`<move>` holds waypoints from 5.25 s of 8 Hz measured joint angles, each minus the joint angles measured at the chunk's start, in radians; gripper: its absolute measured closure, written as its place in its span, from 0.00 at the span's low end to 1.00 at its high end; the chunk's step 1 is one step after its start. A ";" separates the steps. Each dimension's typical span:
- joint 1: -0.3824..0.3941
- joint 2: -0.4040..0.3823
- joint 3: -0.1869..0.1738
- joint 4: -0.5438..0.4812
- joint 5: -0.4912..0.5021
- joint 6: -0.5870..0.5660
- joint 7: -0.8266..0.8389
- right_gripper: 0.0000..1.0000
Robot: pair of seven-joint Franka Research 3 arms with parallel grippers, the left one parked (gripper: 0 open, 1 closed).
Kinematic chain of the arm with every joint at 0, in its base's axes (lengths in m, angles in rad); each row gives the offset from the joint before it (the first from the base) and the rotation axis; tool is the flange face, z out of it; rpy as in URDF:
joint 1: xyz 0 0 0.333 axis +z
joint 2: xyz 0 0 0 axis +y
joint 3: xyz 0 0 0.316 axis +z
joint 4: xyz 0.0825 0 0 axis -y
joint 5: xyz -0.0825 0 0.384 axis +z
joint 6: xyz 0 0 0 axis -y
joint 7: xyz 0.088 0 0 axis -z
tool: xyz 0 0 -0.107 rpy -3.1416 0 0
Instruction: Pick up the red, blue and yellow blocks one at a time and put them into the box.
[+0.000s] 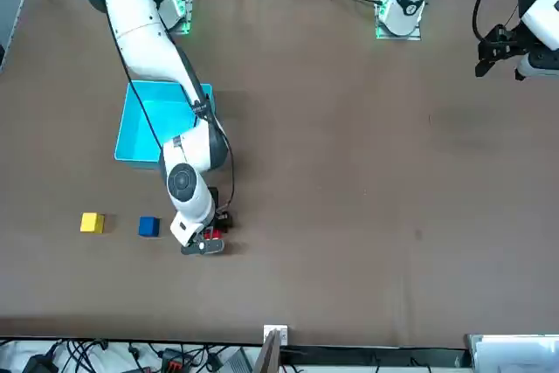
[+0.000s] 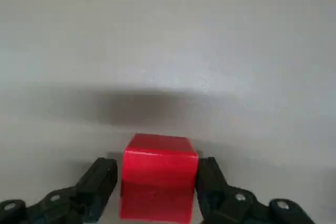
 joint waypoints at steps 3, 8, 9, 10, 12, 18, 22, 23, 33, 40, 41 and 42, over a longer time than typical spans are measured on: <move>0.000 -0.001 0.000 0.009 0.000 0.002 0.008 0.30; 0.001 -0.272 -0.001 -0.183 0.001 -0.111 0.108 0.30; 0.001 -0.395 -0.001 -0.309 0.001 -0.126 0.114 0.30; 0.001 -0.521 -0.001 -0.450 0.001 -0.131 0.119 0.30; 0.001 -0.738 -0.002 -0.730 0.002 -0.113 0.131 0.30; 0.003 -0.961 -0.002 -1.258 0.002 0.252 0.195 0.30; 0.007 -0.858 -0.001 -1.326 0.002 0.406 0.196 0.30; 0.007 -0.835 -0.001 -1.326 0.001 0.416 0.196 0.30; 0.032 -0.861 -0.002 -1.302 -0.001 0.346 0.194 0.00; -0.134 -0.834 -0.019 -0.976 -0.003 0.156 0.020 0.00; -0.139 -0.752 -0.018 -0.868 -0.003 0.129 0.020 0.00; -0.147 -0.661 -0.018 -0.763 -0.003 0.118 0.014 0.00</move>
